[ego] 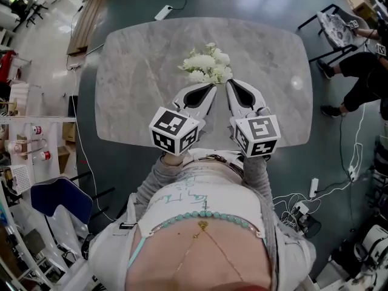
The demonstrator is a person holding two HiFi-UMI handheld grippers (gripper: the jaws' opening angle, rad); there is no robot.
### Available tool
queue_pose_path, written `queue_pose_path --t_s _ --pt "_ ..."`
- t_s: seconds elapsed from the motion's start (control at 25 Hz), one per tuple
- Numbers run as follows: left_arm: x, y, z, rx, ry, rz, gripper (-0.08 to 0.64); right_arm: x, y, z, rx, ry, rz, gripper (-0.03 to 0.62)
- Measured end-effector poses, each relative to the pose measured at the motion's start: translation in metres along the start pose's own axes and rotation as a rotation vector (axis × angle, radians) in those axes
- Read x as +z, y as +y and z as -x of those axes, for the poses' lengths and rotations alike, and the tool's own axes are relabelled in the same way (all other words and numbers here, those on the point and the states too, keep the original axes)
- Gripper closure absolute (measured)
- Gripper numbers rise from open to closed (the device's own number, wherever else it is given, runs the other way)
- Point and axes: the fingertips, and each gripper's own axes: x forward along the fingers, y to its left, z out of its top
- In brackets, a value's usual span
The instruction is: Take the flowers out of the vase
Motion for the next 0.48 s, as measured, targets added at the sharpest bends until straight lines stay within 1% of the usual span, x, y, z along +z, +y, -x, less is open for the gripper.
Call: queue_pose_path --t_s 0.48 --pt "0.0 0.024 0.022 -0.084 0.009 -0.018 0.56 -0.008 0.015 -0.004 -0.128 0.005 -0.033 0.565"
